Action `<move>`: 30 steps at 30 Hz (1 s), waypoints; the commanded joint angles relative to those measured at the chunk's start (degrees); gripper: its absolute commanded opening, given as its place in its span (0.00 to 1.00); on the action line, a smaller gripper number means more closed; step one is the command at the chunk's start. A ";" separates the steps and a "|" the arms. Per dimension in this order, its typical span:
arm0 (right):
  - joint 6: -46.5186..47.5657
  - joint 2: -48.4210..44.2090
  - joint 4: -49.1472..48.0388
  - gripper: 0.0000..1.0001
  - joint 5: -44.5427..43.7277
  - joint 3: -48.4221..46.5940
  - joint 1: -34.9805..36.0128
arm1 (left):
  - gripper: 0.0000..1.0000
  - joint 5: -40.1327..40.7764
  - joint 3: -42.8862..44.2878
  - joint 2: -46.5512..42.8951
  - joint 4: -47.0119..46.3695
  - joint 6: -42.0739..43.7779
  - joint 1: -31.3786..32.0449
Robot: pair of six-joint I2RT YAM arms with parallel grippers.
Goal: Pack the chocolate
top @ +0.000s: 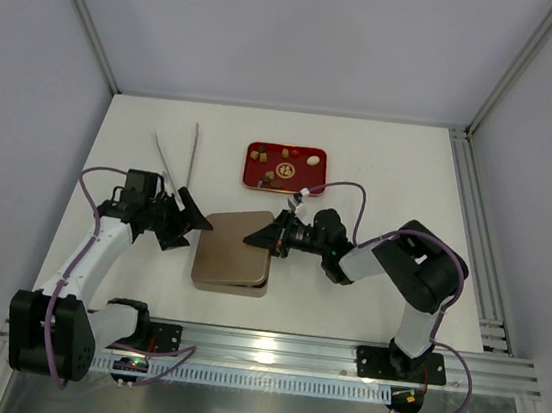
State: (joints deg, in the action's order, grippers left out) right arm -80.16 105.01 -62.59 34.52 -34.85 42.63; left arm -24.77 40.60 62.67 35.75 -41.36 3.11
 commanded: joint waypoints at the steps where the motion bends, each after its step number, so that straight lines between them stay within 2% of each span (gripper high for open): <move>1: -0.08 0.98 -5.61 0.04 0.90 -0.48 0.26 | 0.78 -1.42 -0.43 -0.27 -2.52 -0.47 0.49; 6: 0.27 1.60 -5.01 0.09 0.55 -0.31 0.26 | 0.78 -1.24 -1.22 -0.01 -3.14 -0.65 0.84; 13: 3.16 0.64 -1.23 0.24 0.19 -0.74 0.26 | 0.78 -0.89 -1.40 0.43 -3.49 -0.74 1.10; 16: 4.31 0.02 0.79 0.34 -0.16 -0.66 0.17 | 0.77 -0.80 -1.49 0.69 -3.58 -0.65 1.19; 19: 4.66 -0.59 1.24 0.38 -0.24 -0.22 -0.09 | 0.77 -0.89 -1.49 0.96 -3.67 -0.65 1.19; 30: 5.98 -4.81 2.20 0.43 0.02 4.17 -1.85 | 0.77 -0.63 -1.66 1.48 -3.75 -0.38 1.28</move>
State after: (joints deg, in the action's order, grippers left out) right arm -76.38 103.68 -58.15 34.85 -31.77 41.28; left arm -24.91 39.16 63.81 33.87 -41.78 4.12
